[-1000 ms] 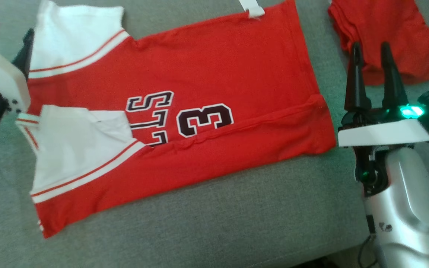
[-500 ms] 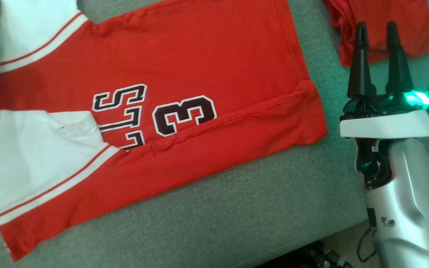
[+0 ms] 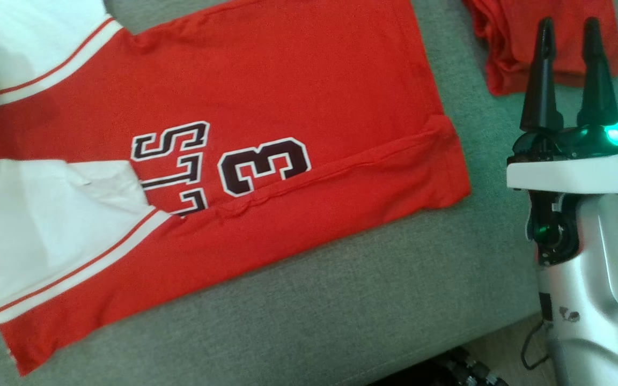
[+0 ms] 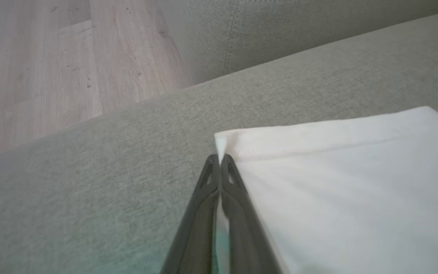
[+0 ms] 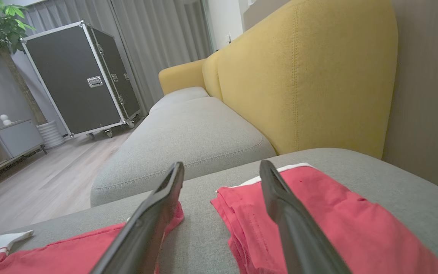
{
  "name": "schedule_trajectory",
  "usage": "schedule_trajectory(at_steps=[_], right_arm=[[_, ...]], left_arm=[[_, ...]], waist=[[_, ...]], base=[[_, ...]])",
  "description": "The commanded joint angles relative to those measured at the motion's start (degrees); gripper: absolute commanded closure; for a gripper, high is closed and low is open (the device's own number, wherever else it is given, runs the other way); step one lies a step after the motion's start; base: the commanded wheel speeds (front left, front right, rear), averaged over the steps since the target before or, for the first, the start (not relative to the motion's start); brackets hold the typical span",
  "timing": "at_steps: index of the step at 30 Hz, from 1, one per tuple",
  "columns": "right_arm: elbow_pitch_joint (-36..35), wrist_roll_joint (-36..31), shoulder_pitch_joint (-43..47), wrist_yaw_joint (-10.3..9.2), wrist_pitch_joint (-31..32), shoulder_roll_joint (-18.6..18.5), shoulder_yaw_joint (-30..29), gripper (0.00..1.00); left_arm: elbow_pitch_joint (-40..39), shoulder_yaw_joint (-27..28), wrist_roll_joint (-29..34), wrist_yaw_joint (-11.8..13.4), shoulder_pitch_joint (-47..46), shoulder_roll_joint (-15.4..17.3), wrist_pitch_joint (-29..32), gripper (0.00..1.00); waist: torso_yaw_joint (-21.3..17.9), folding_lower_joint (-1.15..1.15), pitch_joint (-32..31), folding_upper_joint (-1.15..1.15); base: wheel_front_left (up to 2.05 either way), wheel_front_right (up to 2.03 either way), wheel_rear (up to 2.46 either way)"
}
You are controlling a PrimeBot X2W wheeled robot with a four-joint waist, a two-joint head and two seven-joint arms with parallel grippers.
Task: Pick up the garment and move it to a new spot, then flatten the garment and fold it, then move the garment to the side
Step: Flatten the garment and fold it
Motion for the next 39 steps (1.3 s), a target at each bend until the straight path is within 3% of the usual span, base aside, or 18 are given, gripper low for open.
schedule_trajectory(at_steps=[1, 7, 15, 19, 28, 39], right_arm=[[-2.1, -1.2, 0.1, -0.05, -0.3, -0.1, 0.4, 0.0], [1.4, -5.4, -1.8, -0.05, 0.8, -0.1, 0.6, 0.0], [8.5, -12.0, -8.2, -0.05, 10.5, -1.1, 1.0, 0.0], [13.3, -12.4, -11.2, -0.05, 14.4, -3.1, 1.6, 0.0], [31.3, -14.4, -20.6, -0.05, 22.2, -9.6, 2.5, 0.0], [47.0, -17.7, -29.3, -0.05, 23.5, -12.9, 6.1, 0.0]], left_arm=[[-0.3, 0.7, -0.5, 0.1, 0.4, 2.6, -1.7, 1.0], [-2.9, -0.4, -0.5, 0.1, -0.2, 0.3, -12.9, 1.0], [-8.4, -2.2, 0.2, 0.1, 1.8, -2.5, -25.3, 1.0], [-11.1, -3.4, 1.5, 0.2, 3.3, -3.1, -27.8, 1.0], [-22.1, -5.4, 2.0, 2.1, 8.7, -4.1, -28.8, 1.0], [-30.7, -7.1, 2.1, 3.5, 10.3, -3.8, -26.0, 1.0]], waist=[[1.1, 0.0, -0.8, 0.0], [5.0, 0.0, -4.1, 0.0], [12.0, 0.0, -8.4, 0.0], [14.4, 0.0, -9.5, 0.0], [20.2, 0.0, -10.0, 0.0], [23.0, 0.0, -8.2, 0.0]], base=[[0.0, 0.0, 0.0], [0.0, 0.0, 0.0], [0.0, 0.0, 0.0], [0.0, 0.0, 0.0], [0.0, 0.0, 0.0], [0.0, 0.0, 0.0]])
